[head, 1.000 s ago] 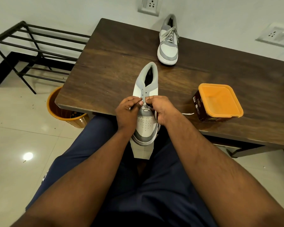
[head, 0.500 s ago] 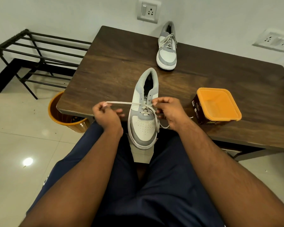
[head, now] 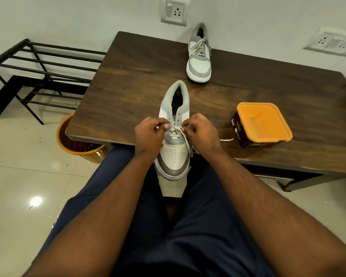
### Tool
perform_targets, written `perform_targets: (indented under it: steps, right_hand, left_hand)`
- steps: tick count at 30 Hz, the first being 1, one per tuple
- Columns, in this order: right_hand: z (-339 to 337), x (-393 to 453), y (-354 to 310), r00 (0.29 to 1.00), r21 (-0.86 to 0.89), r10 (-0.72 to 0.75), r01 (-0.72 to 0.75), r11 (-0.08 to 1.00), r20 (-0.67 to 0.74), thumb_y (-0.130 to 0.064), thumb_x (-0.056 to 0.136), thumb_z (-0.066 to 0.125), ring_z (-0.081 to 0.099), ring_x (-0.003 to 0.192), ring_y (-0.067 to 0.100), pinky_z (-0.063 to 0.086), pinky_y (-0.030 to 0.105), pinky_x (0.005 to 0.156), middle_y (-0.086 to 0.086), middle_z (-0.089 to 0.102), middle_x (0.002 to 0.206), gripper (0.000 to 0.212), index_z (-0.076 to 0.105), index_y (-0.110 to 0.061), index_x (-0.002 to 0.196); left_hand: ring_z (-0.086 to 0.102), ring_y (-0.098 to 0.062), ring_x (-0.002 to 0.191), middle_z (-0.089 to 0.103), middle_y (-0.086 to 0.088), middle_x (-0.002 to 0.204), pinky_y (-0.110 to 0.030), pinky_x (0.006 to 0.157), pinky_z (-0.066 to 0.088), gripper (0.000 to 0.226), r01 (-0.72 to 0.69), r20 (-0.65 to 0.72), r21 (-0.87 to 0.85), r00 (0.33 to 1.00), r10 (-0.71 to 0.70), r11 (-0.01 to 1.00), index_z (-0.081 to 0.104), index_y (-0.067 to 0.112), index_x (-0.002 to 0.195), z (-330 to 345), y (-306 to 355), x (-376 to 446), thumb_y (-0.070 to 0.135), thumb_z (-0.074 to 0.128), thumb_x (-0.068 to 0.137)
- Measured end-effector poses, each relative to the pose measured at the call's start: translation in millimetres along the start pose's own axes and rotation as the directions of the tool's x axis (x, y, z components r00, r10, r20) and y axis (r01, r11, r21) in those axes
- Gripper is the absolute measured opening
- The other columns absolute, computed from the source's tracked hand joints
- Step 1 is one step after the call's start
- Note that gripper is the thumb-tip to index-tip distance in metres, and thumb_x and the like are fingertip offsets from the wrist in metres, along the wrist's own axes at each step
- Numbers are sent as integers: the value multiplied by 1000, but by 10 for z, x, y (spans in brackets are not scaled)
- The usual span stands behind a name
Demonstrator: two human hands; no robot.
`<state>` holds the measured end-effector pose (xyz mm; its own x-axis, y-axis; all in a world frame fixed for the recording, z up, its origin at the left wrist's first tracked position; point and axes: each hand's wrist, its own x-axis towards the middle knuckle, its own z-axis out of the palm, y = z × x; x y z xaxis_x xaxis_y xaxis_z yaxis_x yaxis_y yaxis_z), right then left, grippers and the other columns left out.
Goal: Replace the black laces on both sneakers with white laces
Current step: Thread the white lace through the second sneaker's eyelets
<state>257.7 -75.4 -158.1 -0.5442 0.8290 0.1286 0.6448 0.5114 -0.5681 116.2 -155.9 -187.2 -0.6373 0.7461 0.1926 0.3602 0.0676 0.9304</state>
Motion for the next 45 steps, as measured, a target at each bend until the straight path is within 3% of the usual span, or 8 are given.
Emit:
perform_targets:
  steps: [5, 7, 11, 17, 21, 28, 36, 45]
  right_hand:
    - [9, -21, 56, 1000, -3, -12, 12, 1000, -29, -20, 95, 57, 53, 79, 13, 46, 33, 69, -4, 52, 96, 7, 58, -15, 90]
    - [33, -31, 46, 999, -4, -18, 18, 1000, -32, -17, 96, 54, 51, 78, 15, 44, 35, 68, -2, 54, 92, 7, 53, -15, 89]
    - [9, -30, 26, 999, 13, -10, 10, 1000, -47, -17, 96, 52, 54, 78, 18, 46, 37, 69, 0, 59, 88, 6, 53, -13, 91]
    - [-22, -11, 81, 999, 84, 32, -31, 996, -4, -13, 95, 53, 56, 80, 18, 49, 36, 71, 2, 61, 91, 5, 55, -12, 91]
    - [-6, -20, 142, 999, 148, 39, -35, 988, -22, -10, 94, 55, 54, 76, 14, 43, 18, 65, -1, 59, 87, 6, 55, -10, 88]
    - [38, -14, 130, 999, 114, 5, 1, 993, -52, -11, 94, 53, 50, 76, 10, 38, 15, 61, -2, 57, 86, 5, 55, -10, 89]
    - [25, -60, 144, 999, -69, -30, 28, 997, -37, -21, 100, 42, 50, 72, 17, 39, 32, 62, -1, 53, 86, 12, 41, -20, 89]
    - [-38, -45, 151, 995, -287, -89, 71, 955, -54, -13, 98, 45, 43, 80, 14, 38, 30, 66, 5, 56, 95, 11, 55, -11, 102]
  left_hand:
    - [58, -14, 102, 63, -7, 116, -26, 95, 50, 23, 288, -413, -2, 872, -263, 958, 70, 10, 110, -337, -235, 152, 4, 62, 90]
    - [57, -14, 109, 56, -2, 128, -19, 90, 51, 32, 139, -326, 76, 939, -107, 987, 67, 14, 119, -279, -175, 101, 2, 60, 91]
    - [68, -14, 81, 68, 2, 106, -44, 71, 59, 26, -55, 27, -20, 998, 56, 998, 71, 14, 114, -12, 15, -24, 8, 67, 89]
    - [57, -11, 74, 63, 1, 84, -18, 70, 47, 9, -92, -47, 120, 994, 98, 989, 73, 7, 87, -60, -11, -11, 1, 67, 85]
    - [56, -15, 91, 61, -6, 102, -22, 81, 44, 12, 156, -321, 155, 942, -99, 975, 69, 6, 100, -309, -183, 70, 5, 59, 92]
    - [62, -16, 94, 68, -8, 108, -34, 83, 53, 24, -159, 48, 112, 987, 155, 981, 69, 6, 114, -1, 19, -121, 7, 65, 90]
    - [56, -9, 75, 59, 3, 85, -5, 68, 39, 10, -73, -91, 131, 992, 86, 989, 75, 6, 92, -118, -61, -67, 3, 67, 87]
    - [54, -12, 75, 61, -1, 82, -5, 65, 37, 9, -20, -143, 176, 989, 46, 984, 69, 2, 83, -88, -120, -59, 4, 63, 89]
